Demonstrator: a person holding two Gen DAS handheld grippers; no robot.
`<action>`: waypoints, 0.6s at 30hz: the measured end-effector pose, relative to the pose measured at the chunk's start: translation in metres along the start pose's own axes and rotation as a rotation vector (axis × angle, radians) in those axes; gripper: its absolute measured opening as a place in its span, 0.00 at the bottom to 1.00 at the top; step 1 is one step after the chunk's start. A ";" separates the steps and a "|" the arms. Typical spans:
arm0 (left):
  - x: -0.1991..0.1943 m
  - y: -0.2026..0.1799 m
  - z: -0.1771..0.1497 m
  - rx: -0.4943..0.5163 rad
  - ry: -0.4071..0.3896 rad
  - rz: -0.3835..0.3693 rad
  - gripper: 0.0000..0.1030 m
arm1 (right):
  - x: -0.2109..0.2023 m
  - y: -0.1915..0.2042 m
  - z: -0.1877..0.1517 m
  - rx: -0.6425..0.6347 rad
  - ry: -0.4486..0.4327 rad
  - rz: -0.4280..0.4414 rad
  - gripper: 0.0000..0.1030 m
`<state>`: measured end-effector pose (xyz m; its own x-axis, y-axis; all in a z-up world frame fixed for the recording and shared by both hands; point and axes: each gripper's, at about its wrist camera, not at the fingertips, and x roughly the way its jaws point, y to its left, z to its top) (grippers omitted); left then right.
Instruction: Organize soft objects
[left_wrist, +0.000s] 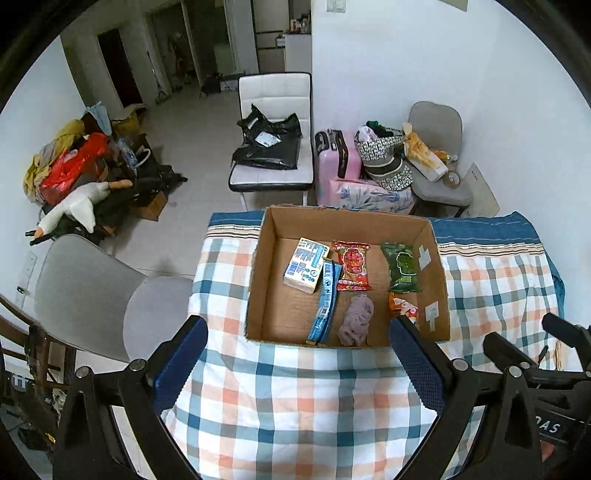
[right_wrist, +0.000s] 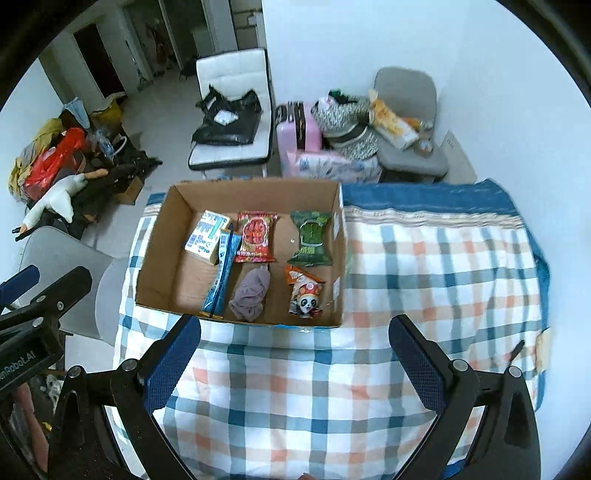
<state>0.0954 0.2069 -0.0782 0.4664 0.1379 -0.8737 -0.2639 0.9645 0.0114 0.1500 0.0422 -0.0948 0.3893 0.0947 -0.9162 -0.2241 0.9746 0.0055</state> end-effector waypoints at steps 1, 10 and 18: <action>-0.008 0.000 -0.003 0.000 -0.007 -0.009 0.98 | -0.007 -0.001 -0.003 -0.001 -0.009 0.001 1.00; -0.053 -0.007 -0.020 0.009 -0.039 -0.038 0.98 | -0.075 -0.004 -0.023 0.007 -0.093 0.011 1.00; -0.081 -0.004 -0.025 0.001 -0.085 -0.047 0.98 | -0.113 -0.012 -0.031 0.027 -0.155 -0.013 1.00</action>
<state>0.0374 0.1858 -0.0196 0.5484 0.1107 -0.8288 -0.2386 0.9707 -0.0282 0.0808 0.0138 -0.0041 0.5257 0.1106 -0.8435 -0.1946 0.9809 0.0073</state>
